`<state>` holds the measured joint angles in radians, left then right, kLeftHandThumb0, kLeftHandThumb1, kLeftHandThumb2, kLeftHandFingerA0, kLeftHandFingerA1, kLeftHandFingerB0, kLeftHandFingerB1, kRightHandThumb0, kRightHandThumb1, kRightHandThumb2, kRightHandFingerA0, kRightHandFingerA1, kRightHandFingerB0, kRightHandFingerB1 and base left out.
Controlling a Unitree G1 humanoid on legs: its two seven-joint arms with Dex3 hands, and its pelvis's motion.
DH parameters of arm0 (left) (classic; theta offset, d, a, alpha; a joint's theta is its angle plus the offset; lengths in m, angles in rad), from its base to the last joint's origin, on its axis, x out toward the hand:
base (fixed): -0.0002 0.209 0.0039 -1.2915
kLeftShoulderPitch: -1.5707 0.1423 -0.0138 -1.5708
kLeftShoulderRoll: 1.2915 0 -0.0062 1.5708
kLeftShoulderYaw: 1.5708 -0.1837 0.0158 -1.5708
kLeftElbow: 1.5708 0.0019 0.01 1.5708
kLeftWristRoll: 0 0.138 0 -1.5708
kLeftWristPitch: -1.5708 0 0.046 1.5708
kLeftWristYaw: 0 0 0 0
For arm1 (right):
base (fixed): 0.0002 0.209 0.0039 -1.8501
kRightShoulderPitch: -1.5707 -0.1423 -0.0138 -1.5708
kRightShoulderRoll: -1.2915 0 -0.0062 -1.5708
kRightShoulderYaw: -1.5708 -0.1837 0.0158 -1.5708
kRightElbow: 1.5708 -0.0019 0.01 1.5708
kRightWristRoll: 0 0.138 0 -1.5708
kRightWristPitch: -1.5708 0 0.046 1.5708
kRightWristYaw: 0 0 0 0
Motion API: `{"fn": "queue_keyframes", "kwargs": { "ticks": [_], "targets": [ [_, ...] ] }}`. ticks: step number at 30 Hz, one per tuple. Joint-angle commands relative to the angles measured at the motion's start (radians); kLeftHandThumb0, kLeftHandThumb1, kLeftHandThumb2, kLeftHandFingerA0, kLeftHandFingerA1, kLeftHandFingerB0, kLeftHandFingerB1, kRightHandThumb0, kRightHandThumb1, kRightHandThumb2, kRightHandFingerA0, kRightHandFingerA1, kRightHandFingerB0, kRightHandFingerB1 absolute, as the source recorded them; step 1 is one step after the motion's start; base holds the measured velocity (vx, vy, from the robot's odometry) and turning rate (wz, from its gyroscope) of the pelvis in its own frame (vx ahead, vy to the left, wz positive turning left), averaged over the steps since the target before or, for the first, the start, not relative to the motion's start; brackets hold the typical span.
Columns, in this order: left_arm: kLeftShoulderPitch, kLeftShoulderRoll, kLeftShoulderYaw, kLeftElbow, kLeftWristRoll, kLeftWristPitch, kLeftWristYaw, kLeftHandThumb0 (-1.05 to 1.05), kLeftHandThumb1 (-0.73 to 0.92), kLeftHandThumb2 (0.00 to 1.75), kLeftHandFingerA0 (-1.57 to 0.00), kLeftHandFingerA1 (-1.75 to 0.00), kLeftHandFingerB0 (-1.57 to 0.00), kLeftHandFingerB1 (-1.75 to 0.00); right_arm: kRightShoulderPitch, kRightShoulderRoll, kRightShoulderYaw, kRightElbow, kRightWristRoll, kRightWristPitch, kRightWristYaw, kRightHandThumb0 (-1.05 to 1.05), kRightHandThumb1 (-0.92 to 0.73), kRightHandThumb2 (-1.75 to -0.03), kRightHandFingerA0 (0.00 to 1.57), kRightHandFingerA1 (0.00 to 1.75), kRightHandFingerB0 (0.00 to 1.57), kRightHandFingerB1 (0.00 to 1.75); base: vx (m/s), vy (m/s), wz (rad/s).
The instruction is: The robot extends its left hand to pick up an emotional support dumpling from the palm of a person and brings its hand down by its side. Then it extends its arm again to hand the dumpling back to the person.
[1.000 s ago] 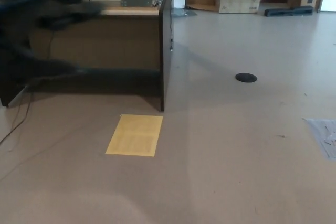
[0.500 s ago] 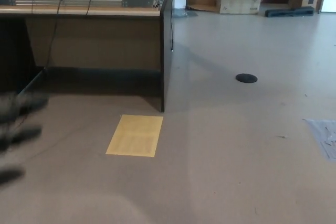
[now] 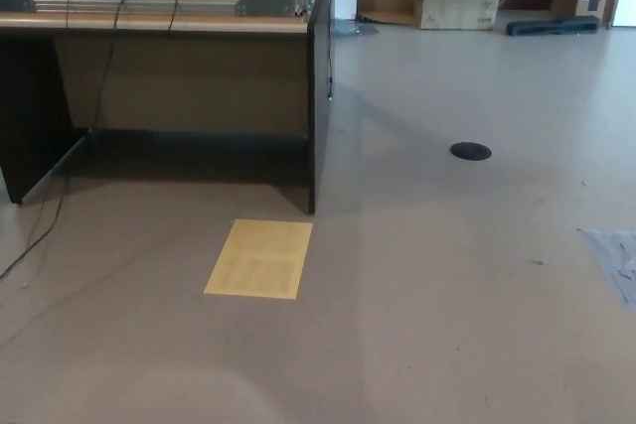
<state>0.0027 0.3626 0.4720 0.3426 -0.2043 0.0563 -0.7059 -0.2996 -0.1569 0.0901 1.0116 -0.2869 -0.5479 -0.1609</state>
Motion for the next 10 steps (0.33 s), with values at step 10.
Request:
{"fn": "queue_keyframes", "kwargs": {
  "ticks": [10],
  "targets": [
    [0.052,-0.018,-0.031,0.18,0.122,-0.307,0.29,-0.29,0.48,0.6,-0.28,-0.38,-0.26,-0.33,0.084,-0.027,-0.028,0.006,-0.009,-0.079,-0.123,-0.35,-0.56,-0.57,0.84,0.58,0.47,0.36,0.0,0.0,0.0]
  ]
}}
